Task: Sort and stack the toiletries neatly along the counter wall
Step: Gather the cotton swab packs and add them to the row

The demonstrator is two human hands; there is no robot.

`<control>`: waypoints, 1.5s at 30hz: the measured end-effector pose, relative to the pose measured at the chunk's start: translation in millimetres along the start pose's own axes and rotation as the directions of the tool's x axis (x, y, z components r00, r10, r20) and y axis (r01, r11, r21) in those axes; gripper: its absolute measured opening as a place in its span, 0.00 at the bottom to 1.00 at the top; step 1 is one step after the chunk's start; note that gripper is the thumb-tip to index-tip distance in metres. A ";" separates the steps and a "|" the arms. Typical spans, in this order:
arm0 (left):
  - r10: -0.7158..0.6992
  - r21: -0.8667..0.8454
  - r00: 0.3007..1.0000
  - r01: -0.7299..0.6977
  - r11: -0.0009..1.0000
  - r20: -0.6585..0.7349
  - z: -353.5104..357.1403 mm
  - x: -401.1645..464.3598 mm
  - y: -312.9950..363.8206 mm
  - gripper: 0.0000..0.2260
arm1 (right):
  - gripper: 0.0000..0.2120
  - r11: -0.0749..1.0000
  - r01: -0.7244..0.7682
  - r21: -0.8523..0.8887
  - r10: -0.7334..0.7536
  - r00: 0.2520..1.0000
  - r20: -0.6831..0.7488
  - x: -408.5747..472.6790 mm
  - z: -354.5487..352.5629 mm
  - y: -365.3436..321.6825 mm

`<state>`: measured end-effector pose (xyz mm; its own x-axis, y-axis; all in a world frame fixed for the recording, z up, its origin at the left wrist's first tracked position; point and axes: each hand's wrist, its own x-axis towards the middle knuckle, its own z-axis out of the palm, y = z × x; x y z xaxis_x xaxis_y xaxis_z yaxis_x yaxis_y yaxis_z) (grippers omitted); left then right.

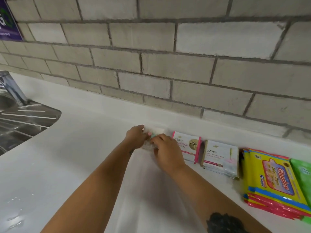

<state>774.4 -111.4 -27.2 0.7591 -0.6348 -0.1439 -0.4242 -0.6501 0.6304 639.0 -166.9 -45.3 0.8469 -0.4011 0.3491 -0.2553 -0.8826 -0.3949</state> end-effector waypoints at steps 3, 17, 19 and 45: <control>-0.001 0.005 1.000 0.001 1.000 0.006 5.8 2.1 -2.3 0.25 | 0.13 0.999 -0.019 -0.040 0.018 1.000 -0.017 -2.3 6.4 2.3; 0.005 0.004 0.992 -0.004 1.000 -0.129 9.0 -1.8 0.0 0.23 | 0.17 0.998 -0.030 -0.058 0.032 0.999 0.025 -8.2 -7.3 -1.5; 0.027 -0.021 0.983 -0.032 0.999 -0.182 7.6 -7.0 4.2 0.21 | 0.17 0.998 -0.039 -0.050 0.040 0.999 0.016 -8.8 -14.1 -2.4; 0.412 -0.392 0.813 -0.566 0.726 -0.412 31.5 -211.5 163.3 0.13 | 0.19 0.916 -0.220 0.336 0.356 0.831 -0.426 -174.5 -212.1 -4.1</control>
<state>529.0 -96.4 82.1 0.6459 -0.6119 0.4565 -0.5438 0.0508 0.8377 393.4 -145.3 75.7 0.4143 -0.7524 0.5121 -0.2633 -0.6377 -0.7239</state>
